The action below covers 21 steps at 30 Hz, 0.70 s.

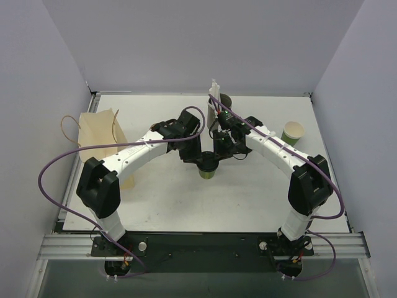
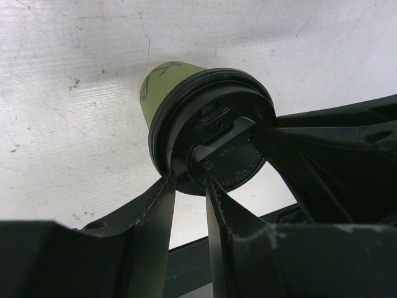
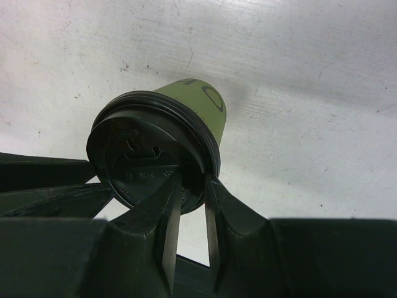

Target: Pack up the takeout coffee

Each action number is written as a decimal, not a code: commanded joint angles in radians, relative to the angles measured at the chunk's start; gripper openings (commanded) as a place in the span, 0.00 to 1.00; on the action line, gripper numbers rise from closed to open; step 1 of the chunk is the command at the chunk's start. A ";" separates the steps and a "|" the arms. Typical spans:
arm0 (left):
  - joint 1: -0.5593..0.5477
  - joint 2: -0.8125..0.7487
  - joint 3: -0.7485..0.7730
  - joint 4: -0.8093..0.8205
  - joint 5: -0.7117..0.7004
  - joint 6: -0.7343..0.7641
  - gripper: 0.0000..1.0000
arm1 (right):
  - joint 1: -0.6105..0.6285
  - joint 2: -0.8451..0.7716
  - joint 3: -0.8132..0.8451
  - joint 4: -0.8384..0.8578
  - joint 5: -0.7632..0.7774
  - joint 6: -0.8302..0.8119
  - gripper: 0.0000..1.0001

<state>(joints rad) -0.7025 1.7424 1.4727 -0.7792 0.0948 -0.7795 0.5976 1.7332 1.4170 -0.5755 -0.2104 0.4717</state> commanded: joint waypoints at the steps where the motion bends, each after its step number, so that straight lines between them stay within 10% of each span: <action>1: 0.018 -0.001 -0.037 -0.034 -0.026 0.020 0.37 | 0.021 0.051 -0.015 -0.041 0.005 0.010 0.17; 21: 0.041 -0.038 -0.069 0.006 0.013 0.016 0.37 | 0.021 0.065 0.002 -0.055 0.016 0.010 0.17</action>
<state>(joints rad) -0.6750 1.7142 1.4303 -0.7486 0.1234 -0.7792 0.6041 1.7466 1.4296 -0.5690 -0.2142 0.4782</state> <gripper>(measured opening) 0.374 0.169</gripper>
